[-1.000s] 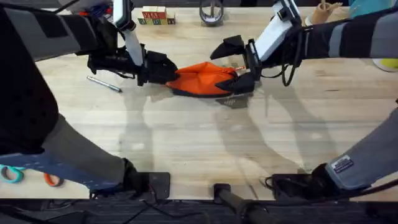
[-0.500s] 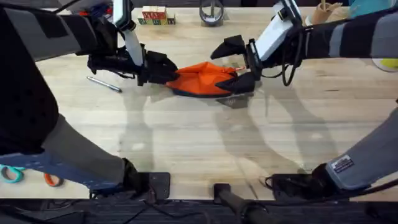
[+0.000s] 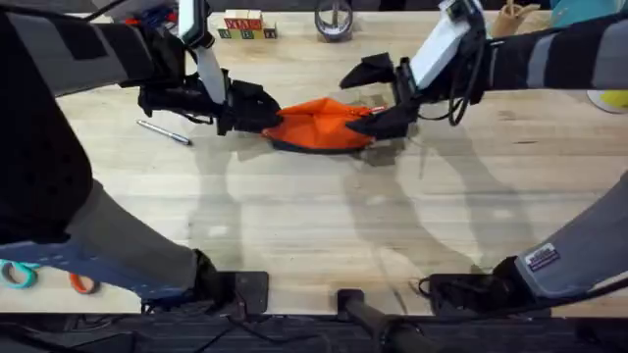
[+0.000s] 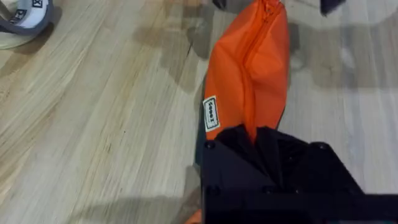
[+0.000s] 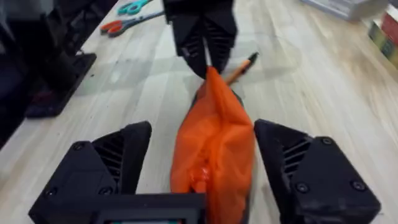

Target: Unzip the bag, pick up the pens from the table one at a time and place them inside, then zip the bag closed.

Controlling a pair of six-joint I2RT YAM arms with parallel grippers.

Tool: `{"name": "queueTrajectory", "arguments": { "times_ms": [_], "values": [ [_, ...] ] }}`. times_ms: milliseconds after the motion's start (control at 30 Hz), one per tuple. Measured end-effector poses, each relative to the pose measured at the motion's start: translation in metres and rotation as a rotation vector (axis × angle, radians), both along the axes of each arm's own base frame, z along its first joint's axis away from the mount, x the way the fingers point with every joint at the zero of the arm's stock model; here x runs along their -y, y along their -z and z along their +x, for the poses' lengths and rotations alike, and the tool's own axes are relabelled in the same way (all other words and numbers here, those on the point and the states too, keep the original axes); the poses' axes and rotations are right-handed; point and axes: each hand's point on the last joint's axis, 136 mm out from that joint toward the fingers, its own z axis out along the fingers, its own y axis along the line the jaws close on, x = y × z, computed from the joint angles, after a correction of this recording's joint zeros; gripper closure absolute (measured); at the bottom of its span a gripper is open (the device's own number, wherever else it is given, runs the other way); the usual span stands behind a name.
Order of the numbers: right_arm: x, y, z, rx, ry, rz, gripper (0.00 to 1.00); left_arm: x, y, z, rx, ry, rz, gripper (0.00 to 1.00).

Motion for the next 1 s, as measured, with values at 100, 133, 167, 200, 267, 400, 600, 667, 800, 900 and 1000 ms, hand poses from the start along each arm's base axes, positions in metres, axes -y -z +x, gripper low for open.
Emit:
{"name": "queueTrajectory", "arguments": {
  "times_ms": [100,133,167,200,267,400,600,667,800,900,1000],
  "values": [
    [0.015,-0.004,0.013,-0.039,0.055,0.001,0.006,0.0,0.0,0.0,0.0,0.0,0.0,0.96],
    [0.021,-0.007,0.017,-0.043,0.073,0.002,0.006,0.0,0.0,0.0,0.0,0.0,-0.001,0.96],
    [0.025,-0.01,0.02,-0.043,0.088,0.004,0.006,0.0,0.0,0.0,0.0,0.0,-0.001,0.96],
    [0.031,-0.015,0.022,-0.037,0.103,0.005,0.005,0.0,0.0,0.0,0.0,0.0,-0.001,0.96],
    [0.047,-0.044,0.029,0.028,0.149,0.014,0.006,0.0,0.0,0.0,-0.001,0.0,-0.002,0.96],
    [0.055,-0.073,0.03,0.104,0.173,0.019,0.006,0.0,0.0,0.0,-0.001,0.0,-0.002,0.96],
    [0.06,-0.086,0.025,0.114,0.2,0.001,0.005,0.0,0.0,0.0,-0.001,0.0,-0.003,0.961],
    [0.061,-0.085,0.023,0.084,0.219,-0.025,0.006,0.0,-0.001,0.0,-0.001,0.0,-0.004,0.961],
    [0.066,-0.077,0.014,0.001,0.268,-0.11,0.005,0.001,-0.001,-0.004,-0.024,0.0,-0.011,0.961],
    [0.071,-0.075,0.003,-0.017,0.298,-0.186,0.005,0.002,-0.002,-0.008,-0.056,0.0,-0.016,0.961],
    [0.077,-0.078,-0.009,0.014,0.32,-0.266,0.005,0.002,-0.005,-0.01,-0.079,0.001,-0.017,0.961]
  ]
}}
